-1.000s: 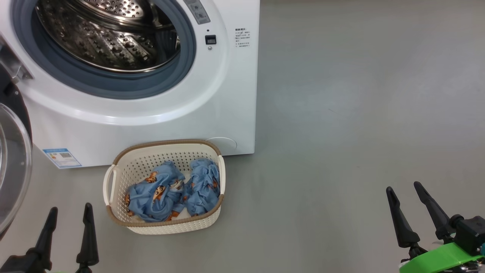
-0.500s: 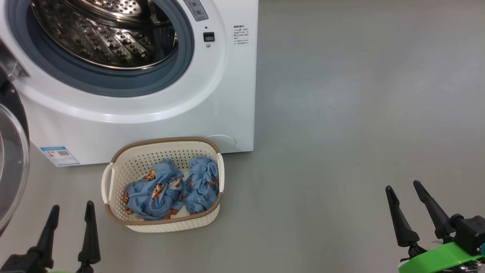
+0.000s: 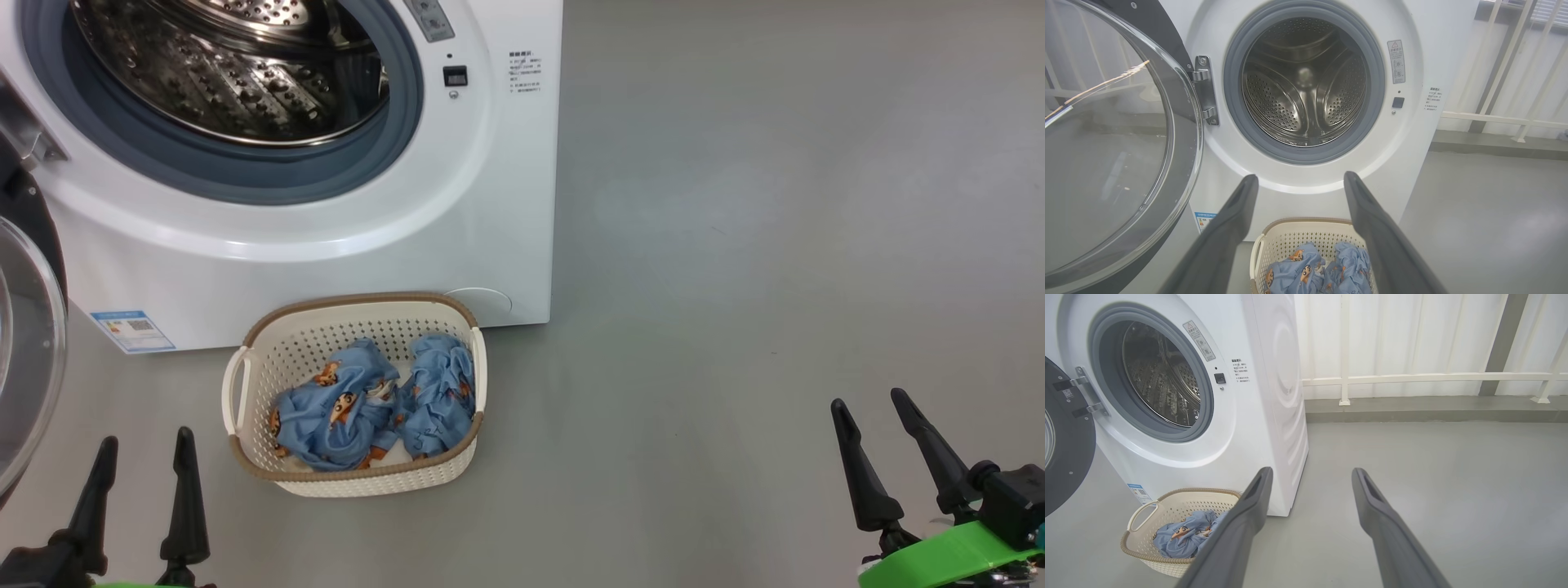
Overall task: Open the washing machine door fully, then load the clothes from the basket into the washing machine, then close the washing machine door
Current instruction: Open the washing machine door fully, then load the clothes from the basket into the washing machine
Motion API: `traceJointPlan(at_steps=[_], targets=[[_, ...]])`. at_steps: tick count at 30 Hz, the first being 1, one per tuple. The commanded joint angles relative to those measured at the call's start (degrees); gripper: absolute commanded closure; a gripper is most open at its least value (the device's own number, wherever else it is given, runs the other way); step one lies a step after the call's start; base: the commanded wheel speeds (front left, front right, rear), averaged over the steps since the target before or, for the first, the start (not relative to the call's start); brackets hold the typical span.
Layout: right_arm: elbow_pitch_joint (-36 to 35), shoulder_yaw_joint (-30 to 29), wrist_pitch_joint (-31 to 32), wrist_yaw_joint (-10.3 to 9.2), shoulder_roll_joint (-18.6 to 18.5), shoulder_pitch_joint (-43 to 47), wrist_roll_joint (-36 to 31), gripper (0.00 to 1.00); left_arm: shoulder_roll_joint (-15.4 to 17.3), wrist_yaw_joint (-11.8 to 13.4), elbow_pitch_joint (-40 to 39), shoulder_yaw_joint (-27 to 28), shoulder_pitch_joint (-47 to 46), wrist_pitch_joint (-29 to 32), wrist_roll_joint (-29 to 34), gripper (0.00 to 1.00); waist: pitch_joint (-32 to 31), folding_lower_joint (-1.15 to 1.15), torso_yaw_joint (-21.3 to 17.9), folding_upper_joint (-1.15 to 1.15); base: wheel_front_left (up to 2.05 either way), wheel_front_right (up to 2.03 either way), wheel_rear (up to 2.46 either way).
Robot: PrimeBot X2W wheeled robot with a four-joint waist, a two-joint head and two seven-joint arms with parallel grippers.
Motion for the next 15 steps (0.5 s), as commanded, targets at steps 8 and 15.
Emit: traceJointPlan(at_steps=[8,15], targets=[[-1.57,0.64,-0.54,0.42,-1.14,-0.23,0.14,0.00,0.69,0.03,-2.06,2.04,-0.17,-0.37,0.78,0.00,0.14,0.00,0.11,0.00,0.00,0.00,0.00],[-1.72,0.60,-0.54,0.42,-1.06,-0.37,0.10,0.00,0.68,0.03,-2.38,2.05,-0.38,-0.37,0.80,0.00,0.43,0.00,0.16,0.00,0.21,-0.21,0.00]])
